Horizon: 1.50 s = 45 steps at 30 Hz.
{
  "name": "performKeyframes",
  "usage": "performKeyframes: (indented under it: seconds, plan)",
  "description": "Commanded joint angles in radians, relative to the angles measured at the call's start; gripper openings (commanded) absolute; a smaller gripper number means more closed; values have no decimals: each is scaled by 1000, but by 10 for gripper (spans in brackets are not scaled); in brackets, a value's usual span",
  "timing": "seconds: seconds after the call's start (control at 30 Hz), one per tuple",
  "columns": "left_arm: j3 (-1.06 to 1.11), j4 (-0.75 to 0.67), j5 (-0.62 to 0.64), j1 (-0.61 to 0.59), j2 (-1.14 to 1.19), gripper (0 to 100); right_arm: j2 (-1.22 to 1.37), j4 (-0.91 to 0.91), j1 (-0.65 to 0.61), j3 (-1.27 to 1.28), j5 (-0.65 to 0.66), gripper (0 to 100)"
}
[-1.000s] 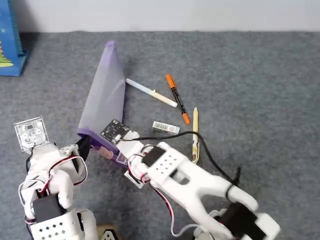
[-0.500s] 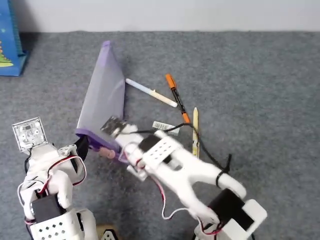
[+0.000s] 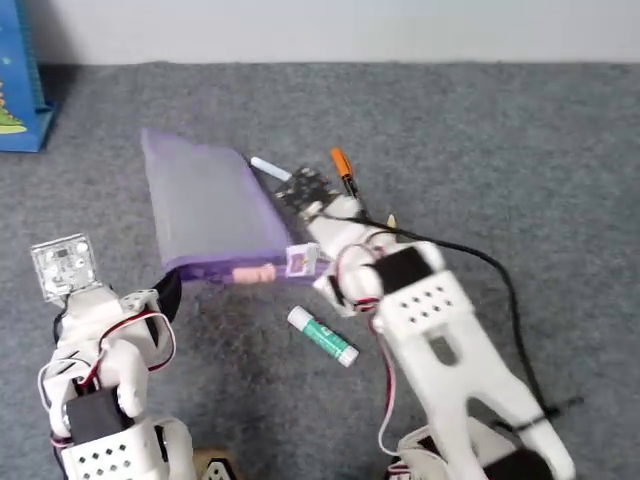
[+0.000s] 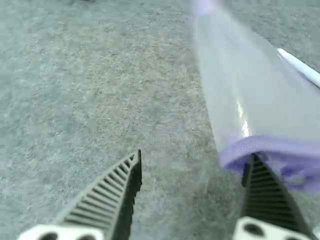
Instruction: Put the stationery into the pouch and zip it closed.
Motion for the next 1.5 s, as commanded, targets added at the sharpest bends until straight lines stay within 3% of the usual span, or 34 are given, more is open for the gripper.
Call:
performKeyframes:
  seconds: [0.0,0.33,0.6,0.77,1.0,1.3,1.37,1.47]
  plan:
    - [-15,-2,-23,29,-12,312,-108,42,76,-11,38,9]
    - [-13,-2,-21,29,-12,312,-168,42,262,-11,94,9]
    - [-13,-2,-23,29,-12,312,-170,136,157,-14,94,17]
    - [-13,-2,-23,29,-12,312,-170,205,176,-49,86,190]
    - [-13,-2,-23,28,-12,312,-157,220,185,-98,84,172]
    - [-13,-3,-23,28,-12,312,-166,440,395,-284,91,173]
    - [-13,-3,-23,28,-12,312,-159,522,395,-307,92,173]
    - [-13,-3,-23,28,-12,312,-157,590,289,-290,89,173]
